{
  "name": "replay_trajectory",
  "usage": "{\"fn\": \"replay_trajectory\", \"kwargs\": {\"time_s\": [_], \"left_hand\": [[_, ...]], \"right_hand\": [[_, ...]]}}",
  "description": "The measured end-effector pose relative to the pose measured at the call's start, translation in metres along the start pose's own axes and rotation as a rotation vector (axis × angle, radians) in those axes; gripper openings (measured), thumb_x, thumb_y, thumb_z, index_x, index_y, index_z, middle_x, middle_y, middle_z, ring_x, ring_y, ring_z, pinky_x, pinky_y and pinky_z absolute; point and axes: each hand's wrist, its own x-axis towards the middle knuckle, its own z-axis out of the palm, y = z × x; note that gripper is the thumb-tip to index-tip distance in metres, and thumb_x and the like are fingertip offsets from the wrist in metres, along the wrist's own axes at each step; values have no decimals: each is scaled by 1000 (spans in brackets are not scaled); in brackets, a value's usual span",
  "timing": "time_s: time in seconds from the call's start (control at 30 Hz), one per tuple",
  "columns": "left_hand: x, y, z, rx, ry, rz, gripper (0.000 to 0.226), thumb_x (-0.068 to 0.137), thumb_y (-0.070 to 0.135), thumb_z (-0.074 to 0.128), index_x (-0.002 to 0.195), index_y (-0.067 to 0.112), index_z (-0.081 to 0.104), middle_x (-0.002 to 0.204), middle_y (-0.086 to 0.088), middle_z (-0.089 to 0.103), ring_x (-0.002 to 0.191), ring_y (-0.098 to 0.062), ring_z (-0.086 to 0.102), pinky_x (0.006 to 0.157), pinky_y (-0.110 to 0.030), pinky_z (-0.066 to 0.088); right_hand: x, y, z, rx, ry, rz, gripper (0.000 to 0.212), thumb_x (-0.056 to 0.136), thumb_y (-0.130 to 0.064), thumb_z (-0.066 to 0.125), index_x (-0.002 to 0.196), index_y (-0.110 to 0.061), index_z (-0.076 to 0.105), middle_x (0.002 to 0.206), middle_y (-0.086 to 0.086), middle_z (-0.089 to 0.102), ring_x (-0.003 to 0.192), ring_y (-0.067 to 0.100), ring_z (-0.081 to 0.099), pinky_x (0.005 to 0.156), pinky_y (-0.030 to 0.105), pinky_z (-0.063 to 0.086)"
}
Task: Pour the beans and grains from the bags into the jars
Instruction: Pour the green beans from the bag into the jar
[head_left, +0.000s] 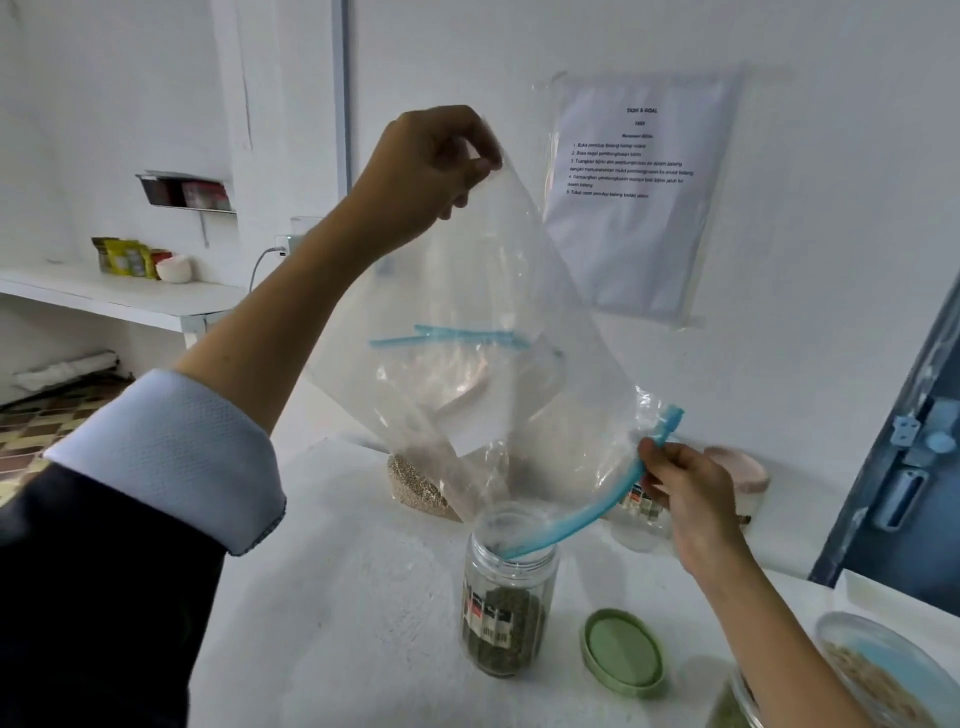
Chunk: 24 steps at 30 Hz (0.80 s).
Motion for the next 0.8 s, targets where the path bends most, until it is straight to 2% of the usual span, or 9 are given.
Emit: {"fn": "replay_trajectory", "kwargs": {"time_s": [0.27, 0.37, 0.47, 0.53, 0.63, 0.73, 0.8], "left_hand": [[-2, 3, -5, -8, 20, -9, 10, 93, 7, 55, 97, 4, 64, 61, 2, 56, 44, -2, 49, 55, -13, 45], [-1, 5, -7, 7, 14, -5, 12, 93, 8, 55, 98, 3, 65, 62, 2, 56, 45, -1, 49, 56, -14, 46], [-2, 6, -7, 1, 3, -4, 11, 93, 7, 55, 97, 3, 64, 61, 2, 55, 45, -1, 49, 55, -13, 45], [-3, 8, -7, 2, -4, 0, 11, 93, 6, 54, 97, 3, 64, 60, 3, 54, 45, 0, 49, 54, -11, 43], [-3, 7, -7, -2, 5, -7, 11, 93, 6, 54, 97, 3, 65, 60, 3, 54, 44, 0, 49, 54, -11, 43], [-2, 8, -6, -2, 1, -6, 11, 92, 5, 54, 95, 3, 65, 59, 3, 54, 44, -1, 47, 53, -11, 41], [-2, 9, -5, 0, 1, 0, 11, 92, 6, 54, 96, 3, 65, 60, 3, 54, 45, -1, 48, 53, -11, 42]], "right_hand": [[6, -2, 1, 31, 97, -49, 18, 92, -20, 62, 77, -11, 61, 73, 3, 56, 70, 11, 51, 69, 22, 46], [4, 0, 4, -19, 5, -25, 19, 92, -18, 61, 75, -10, 61, 72, 5, 56, 68, 13, 50, 71, 27, 46], [6, 0, 5, -18, 66, -40, 20, 93, -19, 61, 74, -12, 60, 73, 3, 56, 69, 12, 50, 73, 27, 47], [5, 1, 6, -39, 25, -37, 21, 92, -18, 61, 74, -11, 59, 72, 5, 56, 69, 13, 50, 71, 27, 46], [5, 1, 6, -15, 90, -67, 21, 93, -20, 60, 74, -12, 58, 72, 3, 55, 69, 12, 49, 70, 24, 46], [4, 0, 6, -46, 29, -66, 21, 93, -18, 61, 74, -9, 59, 69, 5, 54, 65, 13, 48, 68, 26, 44], [5, 1, 6, -31, 84, -84, 20, 93, -19, 60, 77, -9, 59, 70, 3, 53, 65, 12, 47, 67, 24, 44]]}}
